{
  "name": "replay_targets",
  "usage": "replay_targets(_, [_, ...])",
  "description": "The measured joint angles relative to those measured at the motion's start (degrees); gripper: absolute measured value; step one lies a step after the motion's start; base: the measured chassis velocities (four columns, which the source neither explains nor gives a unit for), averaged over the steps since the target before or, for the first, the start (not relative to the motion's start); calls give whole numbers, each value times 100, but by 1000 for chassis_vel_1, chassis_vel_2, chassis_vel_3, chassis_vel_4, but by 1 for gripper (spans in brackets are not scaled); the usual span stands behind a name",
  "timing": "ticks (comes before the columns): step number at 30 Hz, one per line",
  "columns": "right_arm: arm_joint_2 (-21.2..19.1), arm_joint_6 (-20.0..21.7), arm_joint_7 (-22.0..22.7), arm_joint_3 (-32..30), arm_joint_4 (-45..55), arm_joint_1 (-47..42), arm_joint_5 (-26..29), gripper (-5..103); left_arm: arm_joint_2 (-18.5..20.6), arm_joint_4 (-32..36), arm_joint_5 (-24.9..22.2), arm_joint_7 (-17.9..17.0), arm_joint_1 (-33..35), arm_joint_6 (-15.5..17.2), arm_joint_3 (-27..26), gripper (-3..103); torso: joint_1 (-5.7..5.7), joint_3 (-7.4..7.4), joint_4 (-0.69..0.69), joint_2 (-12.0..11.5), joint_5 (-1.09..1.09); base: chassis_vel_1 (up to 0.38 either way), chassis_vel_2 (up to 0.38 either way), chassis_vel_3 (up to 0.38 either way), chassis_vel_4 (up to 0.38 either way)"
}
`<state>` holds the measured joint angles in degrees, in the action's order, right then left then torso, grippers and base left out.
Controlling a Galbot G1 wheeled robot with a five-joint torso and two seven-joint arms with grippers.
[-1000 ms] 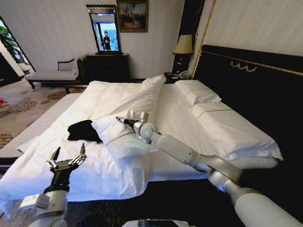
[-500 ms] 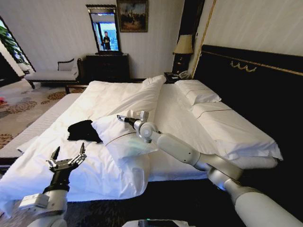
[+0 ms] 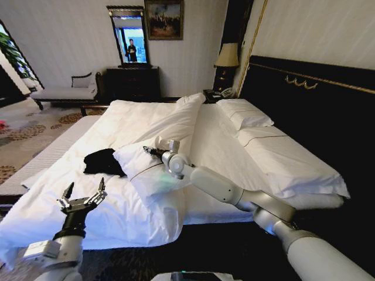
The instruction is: Fold the clothes on the bed.
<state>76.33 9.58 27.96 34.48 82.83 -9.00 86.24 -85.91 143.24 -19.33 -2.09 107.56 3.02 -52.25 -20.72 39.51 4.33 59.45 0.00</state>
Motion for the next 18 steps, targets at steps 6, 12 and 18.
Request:
replay_targets(6, [-31,-13,-22,20,2,-10,-66,37,-13,0,1,-4,-31,0,24,100,0,0,0,0,0,0,0,0,0])
replay_targets(12, [-43,-150,-128,13,5,-47,-156,16,-21,0,4,-8,-49,0,39,100,0,0,0,0,0,0,0,0,0])
replay_targets(18, [-15,-417,-171,-265,111,-172,-216,2,-14,0,2,-11,-73,0,52,100,0,0,-2,0,0,0,0,0,0])
